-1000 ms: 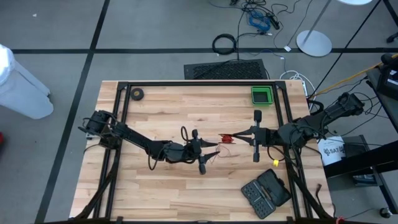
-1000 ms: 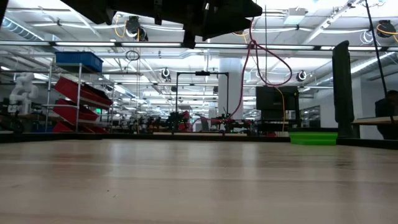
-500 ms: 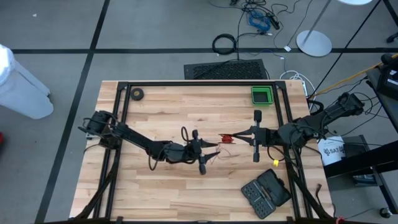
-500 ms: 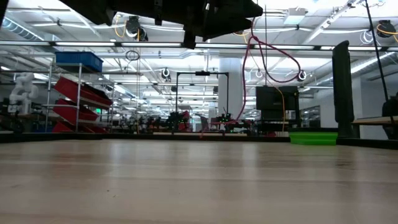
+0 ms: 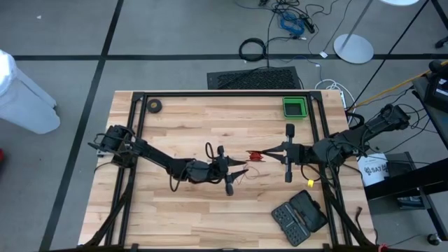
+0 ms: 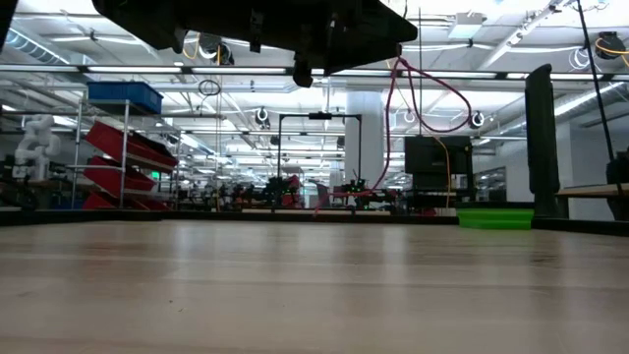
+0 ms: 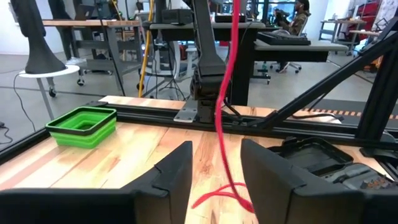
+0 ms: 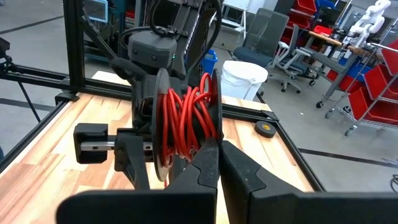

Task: Coil cords
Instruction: Uncoil the red wire from the spool

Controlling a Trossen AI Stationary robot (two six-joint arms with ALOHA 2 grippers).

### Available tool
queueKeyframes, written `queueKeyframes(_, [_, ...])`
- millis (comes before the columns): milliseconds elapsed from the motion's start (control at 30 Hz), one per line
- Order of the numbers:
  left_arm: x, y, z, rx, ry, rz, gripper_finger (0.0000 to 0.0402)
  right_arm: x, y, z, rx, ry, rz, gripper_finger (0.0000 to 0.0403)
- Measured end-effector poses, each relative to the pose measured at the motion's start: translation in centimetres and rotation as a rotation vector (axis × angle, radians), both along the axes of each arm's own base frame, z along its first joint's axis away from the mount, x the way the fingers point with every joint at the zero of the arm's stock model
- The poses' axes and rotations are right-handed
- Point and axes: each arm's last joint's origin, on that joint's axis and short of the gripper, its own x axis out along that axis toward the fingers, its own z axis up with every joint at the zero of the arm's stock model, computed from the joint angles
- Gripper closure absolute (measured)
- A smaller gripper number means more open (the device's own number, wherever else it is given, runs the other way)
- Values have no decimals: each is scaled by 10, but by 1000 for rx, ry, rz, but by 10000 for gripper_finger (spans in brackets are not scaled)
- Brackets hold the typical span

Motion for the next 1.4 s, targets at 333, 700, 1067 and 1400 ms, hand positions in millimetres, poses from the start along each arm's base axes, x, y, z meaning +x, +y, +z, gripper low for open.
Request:
queueKeyframes(333, [0,0,-1,5,14,-2,366,0,0,0,0,0,0,403])
queueKeyframes(700, [0,-1,-1,56,23,-23,398,0,0,0,-2,3,0,403])
queueKeyframes(1067, [-13,2,21,32,99,-42,399,0,0,-1,-6,12,2,403])
queueKeyframes(1400, [-32,6,45,-2,168,-24,400,0,0,-1,4,10,0,403])
